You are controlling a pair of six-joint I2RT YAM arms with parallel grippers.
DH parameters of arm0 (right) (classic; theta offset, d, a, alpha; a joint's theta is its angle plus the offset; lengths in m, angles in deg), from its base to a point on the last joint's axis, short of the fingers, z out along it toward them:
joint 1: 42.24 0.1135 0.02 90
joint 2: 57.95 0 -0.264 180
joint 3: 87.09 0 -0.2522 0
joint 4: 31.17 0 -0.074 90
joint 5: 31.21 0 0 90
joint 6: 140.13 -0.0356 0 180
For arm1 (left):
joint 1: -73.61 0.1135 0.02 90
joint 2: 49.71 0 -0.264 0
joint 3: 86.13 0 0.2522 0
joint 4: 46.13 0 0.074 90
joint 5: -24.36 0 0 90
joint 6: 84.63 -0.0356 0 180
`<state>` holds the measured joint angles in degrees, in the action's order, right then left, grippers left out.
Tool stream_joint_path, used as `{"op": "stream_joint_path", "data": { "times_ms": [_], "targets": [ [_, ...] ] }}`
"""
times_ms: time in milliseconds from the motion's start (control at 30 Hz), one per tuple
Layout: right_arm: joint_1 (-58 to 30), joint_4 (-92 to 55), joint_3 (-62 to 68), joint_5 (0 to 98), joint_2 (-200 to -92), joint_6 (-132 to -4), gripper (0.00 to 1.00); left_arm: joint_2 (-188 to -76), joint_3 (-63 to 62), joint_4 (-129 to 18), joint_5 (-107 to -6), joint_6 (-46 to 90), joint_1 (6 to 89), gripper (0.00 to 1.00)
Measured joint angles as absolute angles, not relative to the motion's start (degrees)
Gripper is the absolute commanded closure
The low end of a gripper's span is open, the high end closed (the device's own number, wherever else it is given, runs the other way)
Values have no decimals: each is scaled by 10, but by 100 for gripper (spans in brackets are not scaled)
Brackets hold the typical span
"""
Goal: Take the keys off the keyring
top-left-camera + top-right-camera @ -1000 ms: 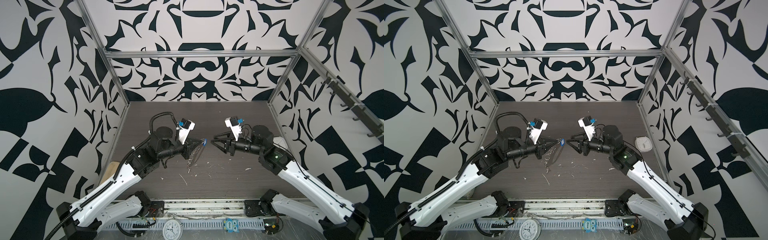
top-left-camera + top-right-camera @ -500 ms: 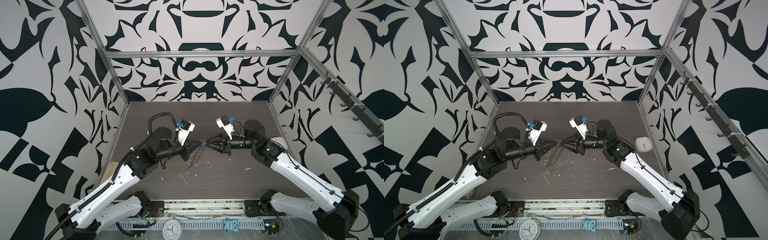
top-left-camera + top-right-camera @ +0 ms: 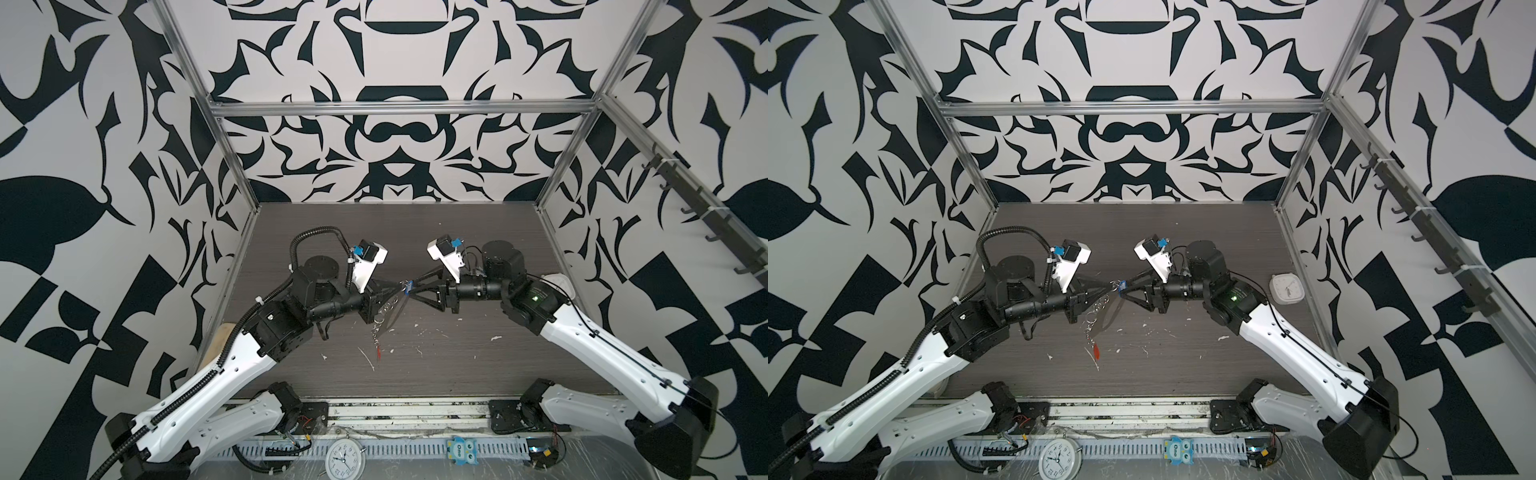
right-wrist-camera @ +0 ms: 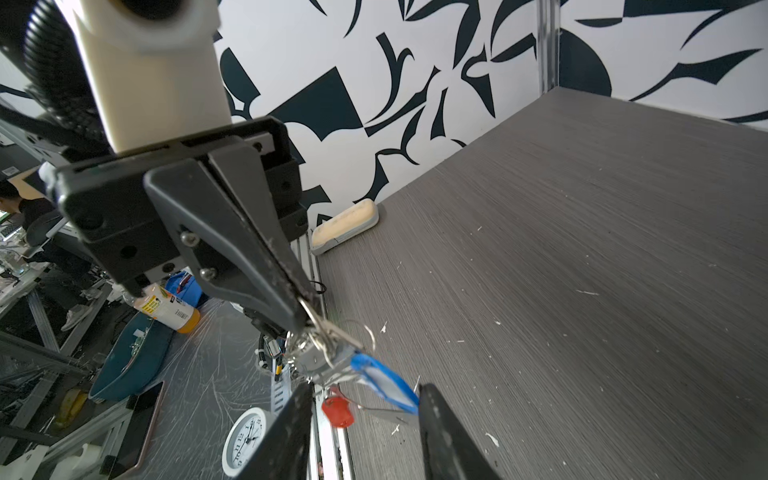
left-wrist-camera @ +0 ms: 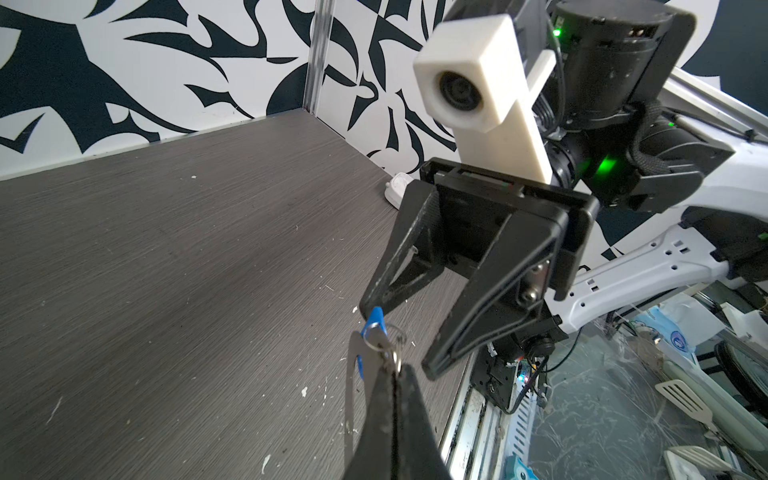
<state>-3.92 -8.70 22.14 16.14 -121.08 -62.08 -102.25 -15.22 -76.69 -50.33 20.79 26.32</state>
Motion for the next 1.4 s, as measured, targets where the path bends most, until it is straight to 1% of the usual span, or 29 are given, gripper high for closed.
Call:
{"op": "stream_joint_path", "data": {
  "times_ms": [300,400,600,800,900,933,1067,1233,1400],
  "targets": [
    [-21,-54,203,218,-1216,-591,56,-1020,-152,-767,-497,212,263,100],
    [-17,-51,201,237,-1218,-585,60,-1017,-153,-767,-495,215,263,100],
    [-15,-49,200,218,-1216,-583,62,-1008,-154,-767,-496,216,263,100],
    [-14,-49,191,202,-1213,-584,57,-1007,-156,-767,-490,216,263,100],
    [-11,-48,188,205,-1215,-583,57,-1007,-156,-766,-483,217,263,100],
    [-10,-48,187,206,-1217,-583,59,-1007,-156,-766,-481,218,263,100],
    [-4,-44,180,209,-1224,-575,71,-1005,-157,-766,-483,220,263,100],
    [-2,-39,179,218,-1225,-571,83,-996,-162,-766,-490,223,263,100],
    [-2,-33,178,228,-1225,-570,92,-995,-164,-765,-497,226,263,100]
  ]
}}
